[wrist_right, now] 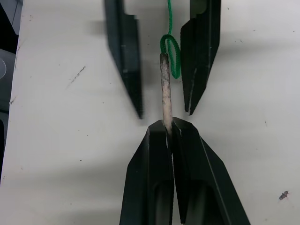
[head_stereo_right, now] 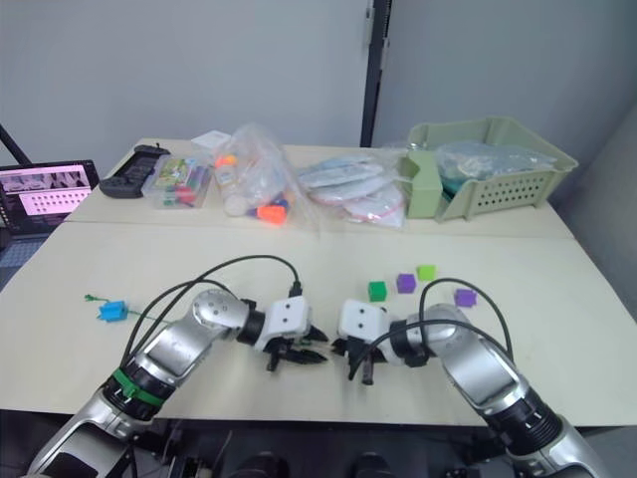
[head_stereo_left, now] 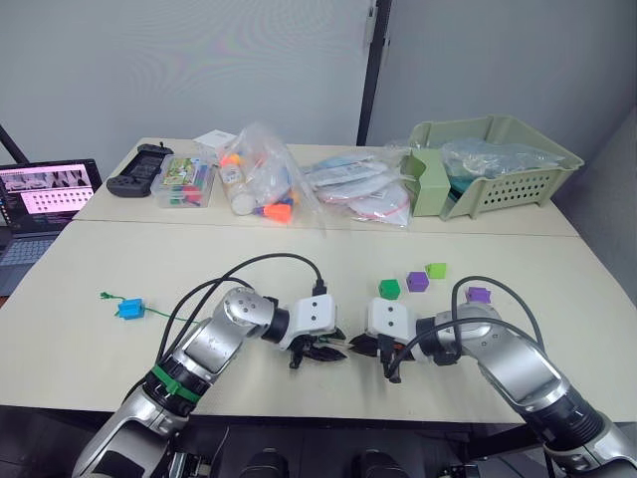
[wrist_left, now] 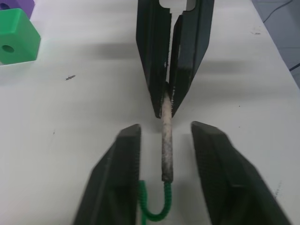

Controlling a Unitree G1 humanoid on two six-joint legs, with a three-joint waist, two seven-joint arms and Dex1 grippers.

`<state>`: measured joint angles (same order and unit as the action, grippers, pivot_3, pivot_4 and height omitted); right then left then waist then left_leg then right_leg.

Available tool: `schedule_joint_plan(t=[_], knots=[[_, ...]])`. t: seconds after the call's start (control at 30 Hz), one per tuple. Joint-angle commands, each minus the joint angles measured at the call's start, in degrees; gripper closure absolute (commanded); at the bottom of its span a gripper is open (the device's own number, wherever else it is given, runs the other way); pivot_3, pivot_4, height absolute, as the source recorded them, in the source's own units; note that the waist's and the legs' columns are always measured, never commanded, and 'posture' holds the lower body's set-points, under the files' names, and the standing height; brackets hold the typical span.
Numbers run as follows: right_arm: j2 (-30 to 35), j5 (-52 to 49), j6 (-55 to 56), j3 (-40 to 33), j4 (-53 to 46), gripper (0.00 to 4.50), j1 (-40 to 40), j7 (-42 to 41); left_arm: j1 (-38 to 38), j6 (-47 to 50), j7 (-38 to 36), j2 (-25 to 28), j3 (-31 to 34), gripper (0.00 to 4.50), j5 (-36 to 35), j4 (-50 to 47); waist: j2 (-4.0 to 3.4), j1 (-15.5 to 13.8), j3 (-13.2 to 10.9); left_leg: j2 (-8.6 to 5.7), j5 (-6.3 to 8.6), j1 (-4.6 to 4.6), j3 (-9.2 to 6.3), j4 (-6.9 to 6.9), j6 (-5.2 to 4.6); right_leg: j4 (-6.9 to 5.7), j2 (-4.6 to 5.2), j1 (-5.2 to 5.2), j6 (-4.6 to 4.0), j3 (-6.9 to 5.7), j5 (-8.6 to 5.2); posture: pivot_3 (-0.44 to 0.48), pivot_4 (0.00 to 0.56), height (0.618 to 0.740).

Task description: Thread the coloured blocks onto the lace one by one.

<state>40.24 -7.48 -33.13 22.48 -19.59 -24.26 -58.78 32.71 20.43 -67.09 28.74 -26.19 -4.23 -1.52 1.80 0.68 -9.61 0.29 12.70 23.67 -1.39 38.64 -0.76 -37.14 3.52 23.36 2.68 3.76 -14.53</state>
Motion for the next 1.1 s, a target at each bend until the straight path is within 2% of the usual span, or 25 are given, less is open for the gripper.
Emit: schedule_joint_plan(t=[0.03,0.07,0.1,0.53,0.57,0.67,0.77,0.8,0.9,0.97,1.03,1.1], knots=[[0.11,0.11,-0.21,-0.26,-1.06,4.5,-0.74,-0.2,1.2,-1.4,0.0,-0.37,-0.14,4.13,0.71,0.02,0.0,-0.01,0.0,0.0,0.0,0.0,0.0,0.0,0.0,0.0,0.0,0.0,0.0,0.0,0.0,0.0,0.15,0.74],[0.09,0.06,-0.32,-0.28,-1.19,4.5,-0.74,-0.17,1.24,-1.56,-0.02,-0.38,-0.16,4.46,0.8,0.2,0.0,-0.02,0.0,0.0,0.0,0.0,0.0,0.0,0.0,0.0,0.0,0.0,0.0,0.0,0.0,0.0,0.15,0.74],[0.08,0.04,-0.35,-0.29,-1.17,4.5,-0.79,-0.17,1.34,-1.66,0.02,-0.47,-0.16,4.48,0.87,0.46,0.0,-0.02,0.0,0.0,0.0,0.0,0.0,0.0,0.0,0.0,0.0,0.0,0.0,0.0,0.0,0.0,0.15,0.74],[-0.09,-0.88,-1.73,-1.52,-2.33,4.5,0.99,0.5,2.69,-1.87,0.21,-1.69,0.89,4.48,0.98,2.72,0.0,-0.02,0.0,0.0,0.0,0.0,0.0,0.0,0.0,0.0,0.0,0.0,0.0,0.0,0.0,0.0,0.15,0.74],[-0.43,-1.44,-2.76,-2.46,-2.95,3.79,1.6,1.36,2.8,-1.79,-0.04,-1.55,0.85,4.5,0.98,2.68,0.0,-0.03,0.0,0.0,0.0,0.0,0.01,0.0,0.0,0.0,0.0,0.0,0.0,0.0,0.0,0.0,0.15,0.74],[-1.46,-3.2,-6.12,-6.37,-6.34,2.79,4.73,4.97,3.06,-1.55,-0.61,-1.0,0.54,4.5,1.19,2.18,0.0,-0.09,0.0,-0.01,0.0,0.02,-0.02,0.0,0.0,0.0,0.0,0.0,0.0,0.0,0.0,0.0,0.15,0.74],[-1.35,-5.09,-10.46,-13.07,-11.96,1.73,10.51,9.45,3.39,-1.45,-1.19,-0.34,0.1,4.5,1.61,1.61,0.0,-0.35,0.0,-0.05,0.0,0.07,-0.07,0.01,0.0,-0.01,0.02,0.0,0.0,0.0,0.0,0.0,0.15,0.74],[-2.1,-6.02,-12.91,-17.66,-14.8,1.44,13.9,11.91,3.57,-1.29,-1.45,-0.12,0.03,4.5,1.66,1.31,0.0,-0.34,0.0,-0.05,0.0,0.06,-0.08,0.01,0.0,0.01,0.03,-0.01,0.01,0.0,0.0,0.0,0.15,0.74],[-7.97,-9.39,-19.35,-30.25,-22.62,1.44,21.88,19.4,3.87,-0.89,-1.9,0.29,0.02,4.5,1.72,0.5,-0.01,-0.83,0.0,-0.07,0.0,0.08,-0.12,0.01,0.0,-0.01,0.02,-0.03,0.01,-0.02,0.0,0.0,0.15,0.74],[-14.6,-9.37,-21.62,-36.13,-26.62,1.44,25.68,26.21,3.88,-0.77,-2.16,0.56,0.03,4.5,1.65,0.17,-0.02,-0.84,0.01,-0.05,0.0,0.08,-0.12,0.01,0.0,-0.01,0.01,-0.03,0.01,-0.03,0.0,0.0,0.15,0.74],[-19.7,-7.49,-22.87,-38.87,-29.44,1.44,28.94,32.46,3.93,-0.62,-2.26,0.73,0.1,4.5,1.64,0.13,-0.04,-0.65,0.02,-0.02,0.0,0.06,-0.13,0.02,0.0,-0.01,0.0,-0.04,0.01,0.0,0.0,0.0,0.15,0.74],[-24.22,-2.86,-21.99,-37.93,-30.76,1.44,32.02,40.33,3.86,-0.53,-2.41,0.89,0.17,4.5,1.65,0.05,-0.07,-0.5,0.04,0.0,0.0,0.01,-0.11,0.03,0.0,-0.03,-0.03,-0.05,0.02,0.02,0.0,0.0,0.15,0.74]])
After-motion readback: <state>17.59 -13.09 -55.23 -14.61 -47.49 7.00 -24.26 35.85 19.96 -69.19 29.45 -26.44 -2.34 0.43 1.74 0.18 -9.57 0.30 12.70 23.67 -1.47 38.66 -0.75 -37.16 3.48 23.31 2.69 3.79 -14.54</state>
